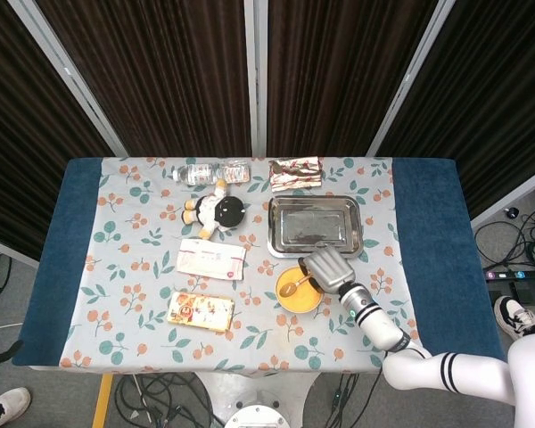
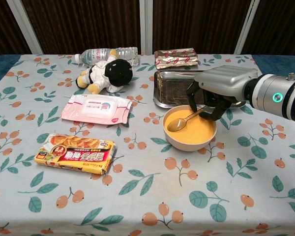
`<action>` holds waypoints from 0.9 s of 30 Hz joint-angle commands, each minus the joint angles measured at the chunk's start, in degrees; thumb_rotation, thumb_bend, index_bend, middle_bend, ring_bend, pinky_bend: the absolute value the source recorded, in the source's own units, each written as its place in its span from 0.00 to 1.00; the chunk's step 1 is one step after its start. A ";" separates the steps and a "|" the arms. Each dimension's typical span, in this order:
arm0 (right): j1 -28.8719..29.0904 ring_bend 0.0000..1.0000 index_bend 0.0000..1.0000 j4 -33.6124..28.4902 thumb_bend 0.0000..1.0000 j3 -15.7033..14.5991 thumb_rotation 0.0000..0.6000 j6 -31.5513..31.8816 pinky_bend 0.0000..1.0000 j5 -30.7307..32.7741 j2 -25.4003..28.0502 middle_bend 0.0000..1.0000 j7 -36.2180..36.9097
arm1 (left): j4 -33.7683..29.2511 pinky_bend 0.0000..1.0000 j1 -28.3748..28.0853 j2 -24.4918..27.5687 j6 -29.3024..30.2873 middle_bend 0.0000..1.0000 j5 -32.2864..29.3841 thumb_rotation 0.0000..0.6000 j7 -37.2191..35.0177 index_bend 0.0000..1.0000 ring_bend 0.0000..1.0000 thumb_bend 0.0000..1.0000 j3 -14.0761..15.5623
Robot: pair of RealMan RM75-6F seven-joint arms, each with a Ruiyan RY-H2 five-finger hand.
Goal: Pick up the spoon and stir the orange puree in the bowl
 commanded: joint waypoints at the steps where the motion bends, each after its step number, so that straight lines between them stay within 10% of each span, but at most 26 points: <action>1: 0.31 1.00 0.56 -0.55 0.38 -0.14 1.00 0.55 1.00 -0.85 0.87 0.99 -1.00 | 0.02 0.13 0.06 0.03 0.11 0.12 0.06 1.00 -0.06 0.23 0.10 0.06 -0.01; 27: 5.28 1.00 0.68 2.39 0.39 -5.41 1.00 2.66 1.00 -11.71 3.57 1.00 -22.67 | 0.46 0.13 0.32 -0.43 -0.09 0.12 0.11 1.00 -0.76 0.23 0.10 0.06 0.07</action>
